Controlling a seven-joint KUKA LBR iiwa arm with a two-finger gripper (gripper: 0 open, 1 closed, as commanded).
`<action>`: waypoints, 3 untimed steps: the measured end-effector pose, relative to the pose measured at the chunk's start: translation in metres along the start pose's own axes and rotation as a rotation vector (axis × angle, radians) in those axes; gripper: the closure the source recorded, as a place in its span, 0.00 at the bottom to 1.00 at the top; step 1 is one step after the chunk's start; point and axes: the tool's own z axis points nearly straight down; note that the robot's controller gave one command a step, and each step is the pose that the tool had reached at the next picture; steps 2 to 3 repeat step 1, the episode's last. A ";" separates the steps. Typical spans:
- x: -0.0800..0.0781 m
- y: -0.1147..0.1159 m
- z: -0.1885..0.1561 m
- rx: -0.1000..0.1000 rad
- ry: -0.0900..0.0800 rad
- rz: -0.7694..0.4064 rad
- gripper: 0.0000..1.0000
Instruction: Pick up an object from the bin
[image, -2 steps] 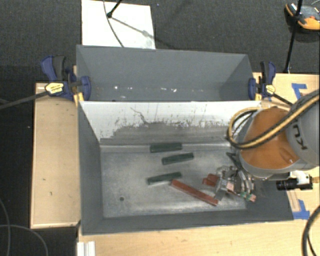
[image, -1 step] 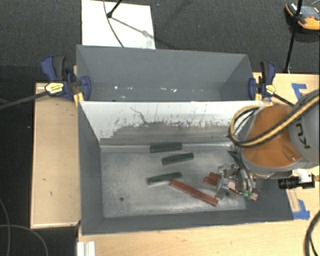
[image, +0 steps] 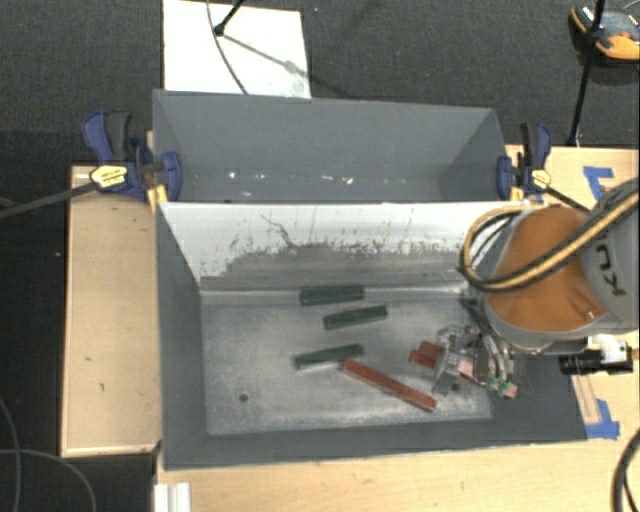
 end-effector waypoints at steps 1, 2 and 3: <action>0.001 0.000 -0.006 0.001 0.005 -0.001 1.00; 0.001 0.000 -0.006 0.001 0.005 -0.001 1.00; 0.001 0.000 -0.006 0.001 0.005 -0.001 1.00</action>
Offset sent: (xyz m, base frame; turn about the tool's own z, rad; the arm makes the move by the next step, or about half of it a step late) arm -0.0002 0.0000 0.0255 0.0000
